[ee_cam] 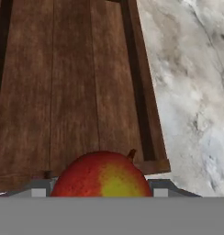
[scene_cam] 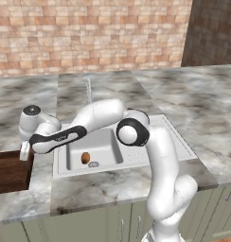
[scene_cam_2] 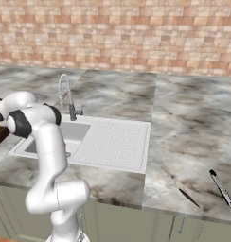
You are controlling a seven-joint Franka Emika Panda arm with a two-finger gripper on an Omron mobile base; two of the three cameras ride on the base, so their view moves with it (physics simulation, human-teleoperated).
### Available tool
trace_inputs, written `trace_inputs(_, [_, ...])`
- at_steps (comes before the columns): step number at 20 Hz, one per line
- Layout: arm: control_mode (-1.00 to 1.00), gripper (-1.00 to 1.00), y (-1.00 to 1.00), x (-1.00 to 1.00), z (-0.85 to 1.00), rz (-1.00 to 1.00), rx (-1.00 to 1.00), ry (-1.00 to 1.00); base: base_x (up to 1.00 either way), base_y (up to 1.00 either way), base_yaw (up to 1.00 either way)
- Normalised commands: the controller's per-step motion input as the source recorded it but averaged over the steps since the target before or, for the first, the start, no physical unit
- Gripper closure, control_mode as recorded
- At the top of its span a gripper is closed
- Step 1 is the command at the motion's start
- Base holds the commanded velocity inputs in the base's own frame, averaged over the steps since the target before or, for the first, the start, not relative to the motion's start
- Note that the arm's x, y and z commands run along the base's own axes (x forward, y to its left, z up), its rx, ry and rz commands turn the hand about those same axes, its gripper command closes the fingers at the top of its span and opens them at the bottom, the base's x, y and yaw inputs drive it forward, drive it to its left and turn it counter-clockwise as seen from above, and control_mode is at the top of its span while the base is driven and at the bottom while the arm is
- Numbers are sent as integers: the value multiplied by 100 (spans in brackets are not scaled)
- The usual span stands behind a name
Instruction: Pick up all produce items and place them in the sink. Turn on the sink faucet to wash them. Then turn the sink off and put them in the tray.
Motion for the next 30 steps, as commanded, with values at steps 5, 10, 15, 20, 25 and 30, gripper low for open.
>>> trace_inputs(5, [-100,100,84,-29,0,5,0,5,0,0,0])
trace_inputs(10, [-100,100,48,-27,-17,4,-11,1,0,0,0])
trace_inputs(15, [-100,100,11,-8,-29,0,-14,2,0,0,0])
trace_inputs(20, [-100,100,2,0,-20,2,-7,5,0,0,0])
trace_inputs(25, [-100,100,0,0,-21,3,-3,7,0,0,0])
trace_inputs(30, [-100,100,0,2,-25,3,-1,4,0,0,0])
